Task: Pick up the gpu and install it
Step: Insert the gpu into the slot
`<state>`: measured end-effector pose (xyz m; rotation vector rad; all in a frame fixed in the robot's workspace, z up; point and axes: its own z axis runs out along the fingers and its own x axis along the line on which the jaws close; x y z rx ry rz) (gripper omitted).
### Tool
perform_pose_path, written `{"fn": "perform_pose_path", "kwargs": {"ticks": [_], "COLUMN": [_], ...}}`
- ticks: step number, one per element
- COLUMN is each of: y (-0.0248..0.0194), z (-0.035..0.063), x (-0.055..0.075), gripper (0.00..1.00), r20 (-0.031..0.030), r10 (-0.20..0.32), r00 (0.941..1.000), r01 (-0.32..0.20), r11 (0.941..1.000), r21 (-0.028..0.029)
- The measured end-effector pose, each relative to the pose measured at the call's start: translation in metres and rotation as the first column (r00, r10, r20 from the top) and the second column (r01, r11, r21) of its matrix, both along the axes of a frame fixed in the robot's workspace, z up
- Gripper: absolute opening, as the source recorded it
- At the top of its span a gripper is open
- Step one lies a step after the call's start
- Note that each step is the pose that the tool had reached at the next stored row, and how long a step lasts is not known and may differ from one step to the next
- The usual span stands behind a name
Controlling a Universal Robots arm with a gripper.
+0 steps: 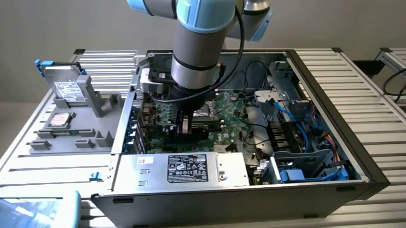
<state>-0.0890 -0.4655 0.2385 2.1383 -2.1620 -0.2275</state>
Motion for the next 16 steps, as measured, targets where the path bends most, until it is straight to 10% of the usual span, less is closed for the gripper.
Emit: {"fn": "perform_pose_path", "kwargs": {"ticks": [16], "y": [0.0000], "z": [-0.0010], "x": [-0.0001], "gripper": [0.29], "r20": [0.0060], "r10": [0.000], "r00": [1.0000], "r01": [0.000], "r11": [1.0000], "r21": [-0.0037]}}
